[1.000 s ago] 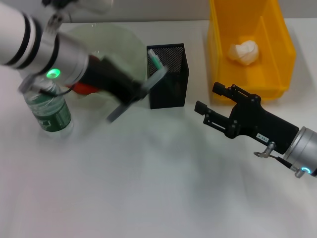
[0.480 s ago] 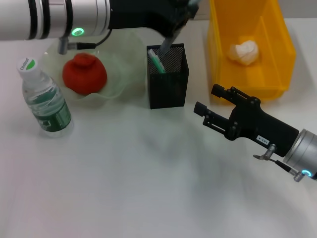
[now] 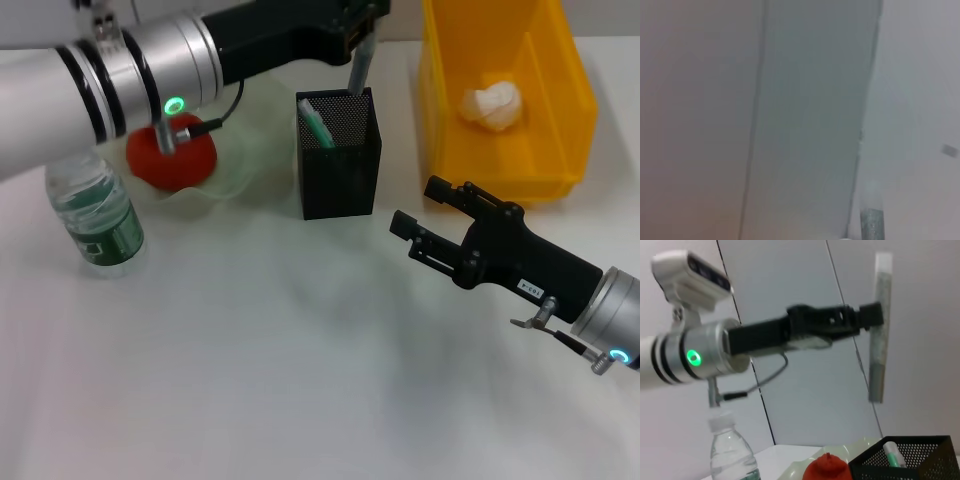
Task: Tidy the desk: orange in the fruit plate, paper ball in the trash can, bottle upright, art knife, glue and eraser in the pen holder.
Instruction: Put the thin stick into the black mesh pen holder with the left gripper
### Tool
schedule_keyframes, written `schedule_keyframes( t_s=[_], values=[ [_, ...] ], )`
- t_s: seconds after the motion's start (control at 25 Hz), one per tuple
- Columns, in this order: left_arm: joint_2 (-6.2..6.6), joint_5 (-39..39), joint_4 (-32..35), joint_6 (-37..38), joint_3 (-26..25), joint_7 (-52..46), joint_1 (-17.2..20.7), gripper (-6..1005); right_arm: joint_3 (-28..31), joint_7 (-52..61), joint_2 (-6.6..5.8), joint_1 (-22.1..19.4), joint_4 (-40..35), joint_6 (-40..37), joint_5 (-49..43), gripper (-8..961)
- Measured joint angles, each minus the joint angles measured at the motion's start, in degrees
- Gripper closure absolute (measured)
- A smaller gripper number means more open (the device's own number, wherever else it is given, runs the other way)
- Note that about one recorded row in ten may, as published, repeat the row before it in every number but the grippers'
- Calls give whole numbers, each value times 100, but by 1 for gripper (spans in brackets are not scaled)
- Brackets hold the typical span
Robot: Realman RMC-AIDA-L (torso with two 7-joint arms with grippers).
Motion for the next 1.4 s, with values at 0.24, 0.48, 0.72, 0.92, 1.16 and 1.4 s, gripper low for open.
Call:
schedule_keyframes(
  t_s=[0.24, 0.48, 0.72, 0.92, 1.16, 1.4],
  values=[
    [-5, -1515, -1170, 269, 28, 1644, -174, 853, 0, 4, 0, -20, 10, -15, 0, 227],
    [-8, -1821, -1427, 428, 151, 2268, -94, 852, 0, 5, 0, -24, 38, -19, 0, 228],
    [-8, -1832, -1707, 434, 188, 2412, -137, 852, 0, 5, 0, 5, 42, -34, 0, 228],
    [-8, -1840, -1845, 386, 192, 2636, -200, 851, 0, 7, 0, 19, 49, -85, 0, 227],
    [-8, -1859, -1988, 385, 193, 2758, -287, 850, 0, 47, 0, -3, 51, -96, 0, 227],
    [-8, -1866, -2176, 350, 251, 2823, -398, 849, 0, 49, 0, -15, 51, -98, 0, 228]
  ],
)
